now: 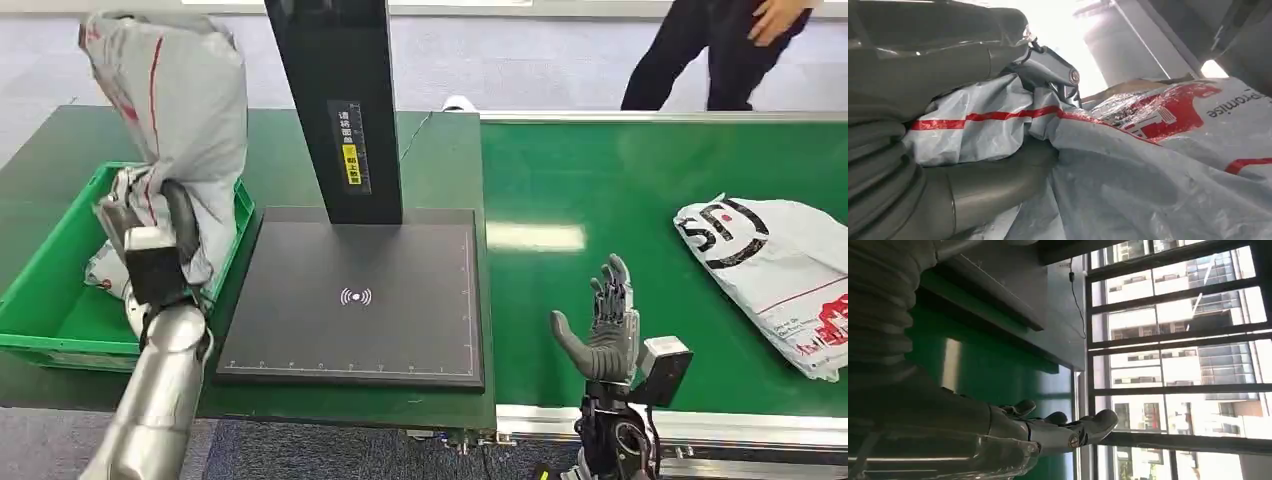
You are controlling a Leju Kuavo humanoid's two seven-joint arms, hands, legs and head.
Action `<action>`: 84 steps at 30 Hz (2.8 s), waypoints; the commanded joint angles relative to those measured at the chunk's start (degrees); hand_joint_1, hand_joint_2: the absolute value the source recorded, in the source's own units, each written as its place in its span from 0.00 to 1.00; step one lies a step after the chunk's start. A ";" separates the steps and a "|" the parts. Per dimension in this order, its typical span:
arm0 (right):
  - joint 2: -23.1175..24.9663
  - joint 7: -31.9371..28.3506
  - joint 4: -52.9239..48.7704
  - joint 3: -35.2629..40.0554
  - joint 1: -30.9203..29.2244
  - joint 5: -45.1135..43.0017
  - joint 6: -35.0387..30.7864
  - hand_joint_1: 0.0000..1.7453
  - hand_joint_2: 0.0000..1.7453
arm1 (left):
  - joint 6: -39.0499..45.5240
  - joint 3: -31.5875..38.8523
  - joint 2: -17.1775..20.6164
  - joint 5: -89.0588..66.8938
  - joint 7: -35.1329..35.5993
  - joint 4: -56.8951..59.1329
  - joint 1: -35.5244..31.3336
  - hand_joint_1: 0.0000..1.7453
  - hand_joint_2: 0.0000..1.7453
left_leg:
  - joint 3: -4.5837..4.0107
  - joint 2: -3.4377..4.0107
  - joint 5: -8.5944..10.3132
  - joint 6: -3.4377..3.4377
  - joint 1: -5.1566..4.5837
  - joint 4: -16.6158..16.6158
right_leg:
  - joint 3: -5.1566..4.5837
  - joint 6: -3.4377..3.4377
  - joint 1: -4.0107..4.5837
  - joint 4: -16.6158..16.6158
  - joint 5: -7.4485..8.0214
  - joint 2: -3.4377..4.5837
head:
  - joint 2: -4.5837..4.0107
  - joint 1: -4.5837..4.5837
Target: Moved the parcel from conveyor to table for the left to box.
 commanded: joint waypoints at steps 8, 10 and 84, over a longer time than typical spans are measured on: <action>-0.53 -0.04 7.29 3.18 -3.88 -0.11 -0.17 0.00 1.00 | 3.18 8.81 9.94 -21.99 20.11 44.17 -29.06 1.00 1.00 | -0.29 0.12 -0.01 0.00 0.07 0.04 | -0.33 -0.01 0.07 0.01 0.02 0.14 | 0.00 -0.02; -0.43 0.02 7.02 3.20 -3.77 -0.04 -0.25 0.00 1.00 | 2.75 9.56 10.33 -23.68 21.54 44.56 -29.97 1.00 1.00 | -0.33 0.15 -0.02 -0.01 0.06 0.03 | -0.39 -0.01 0.07 0.01 0.01 0.16 | 0.00 -0.02; -0.21 0.28 11.95 0.47 -4.57 0.80 -0.05 0.00 1.00 | -34.07 4.49 -15.63 20.35 -9.34 -12.52 31.01 0.00 1.00 | -0.15 0.16 -0.13 0.09 -0.19 -0.29 | -0.24 0.11 -0.18 -0.29 -0.05 0.12 | 0.00 0.09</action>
